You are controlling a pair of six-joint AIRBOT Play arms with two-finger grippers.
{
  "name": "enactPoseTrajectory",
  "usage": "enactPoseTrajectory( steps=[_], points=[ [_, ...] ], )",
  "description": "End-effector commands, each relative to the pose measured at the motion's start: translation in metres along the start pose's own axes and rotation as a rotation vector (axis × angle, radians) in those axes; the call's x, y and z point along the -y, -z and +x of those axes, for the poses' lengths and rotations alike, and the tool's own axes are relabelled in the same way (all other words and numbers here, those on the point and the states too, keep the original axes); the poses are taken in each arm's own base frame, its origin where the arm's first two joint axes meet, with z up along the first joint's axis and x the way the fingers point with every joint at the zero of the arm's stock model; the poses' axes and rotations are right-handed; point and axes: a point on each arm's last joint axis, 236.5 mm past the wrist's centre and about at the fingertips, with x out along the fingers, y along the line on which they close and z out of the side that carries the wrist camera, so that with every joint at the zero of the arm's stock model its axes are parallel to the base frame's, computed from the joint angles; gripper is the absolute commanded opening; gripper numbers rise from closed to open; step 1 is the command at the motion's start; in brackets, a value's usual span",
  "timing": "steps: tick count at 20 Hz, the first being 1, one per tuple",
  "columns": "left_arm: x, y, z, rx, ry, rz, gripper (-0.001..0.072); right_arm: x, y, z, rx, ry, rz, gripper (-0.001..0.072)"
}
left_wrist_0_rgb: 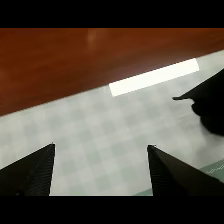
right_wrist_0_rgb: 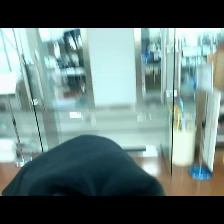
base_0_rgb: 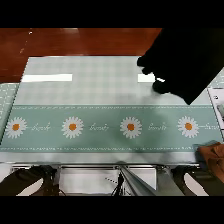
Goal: Fold the shirts.
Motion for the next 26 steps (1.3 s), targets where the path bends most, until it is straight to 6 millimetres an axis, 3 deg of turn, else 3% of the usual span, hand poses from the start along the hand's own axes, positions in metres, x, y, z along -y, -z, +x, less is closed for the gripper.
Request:
enactPoseTrajectory(
  steps=[1,4,6,7,9,11,15,19,22,24,26],
  points=[
    [0.001,-0.006,-0.039,0.064,0.002,-0.002,0.0706,0.001,-0.032,-0.031,0.056,0.034,-0.084,0.0029],
    [0.0,0.011,-0.039,-0.002,0.001,-0.008,0.0706,0.006,-0.032,-0.033,0.051,0.053,-0.094,0.0028],
    [0.0,0.02,-0.038,-0.042,-0.001,-0.025,0.0707,0.003,-0.017,-0.029,-0.005,0.033,-0.071,0.0028],
    [0.0,0.023,-0.038,-0.052,-0.001,-0.024,0.0706,0.003,-0.001,-0.025,-0.065,0.028,-0.068,0.0028],
    [0.0,0.024,-0.038,-0.056,-0.001,-0.024,0.0706,-0.012,0.052,-0.017,-0.259,-0.048,-0.067,0.0028],
    [0.0,0.024,-0.036,-0.061,-0.002,-0.024,0.0706,-0.054,0.107,-0.011,-0.438,-0.212,-0.07,0.0027],
    [-0.002,0.037,-0.021,-0.114,-0.011,-0.019,0.0706,-0.178,0.203,-0.011,-0.695,-0.547,-0.052,0.0028],
    [-0.031,0.08,-0.01,-0.282,-0.134,-0.014,0.0706,-0.297,0.297,-0.044,-0.9,-0.802,-0.099,0.0029],
    [-0.046,0.112,-0.015,-0.418,-0.204,-0.016,0.0706,-0.357,0.371,-0.08,-1.061,-0.909,-0.136,0.0029],
    [-0.046,0.115,-0.013,-0.43,-0.205,-0.018,0.0706,-0.382,0.415,-0.101,-1.147,-0.953,-0.172,0.003],
    [-0.046,0.12,-0.009,-0.444,-0.212,-0.051,0.0706,-0.394,0.452,-0.116,-1.221,-0.967,-0.195,0.003]
  ],
)
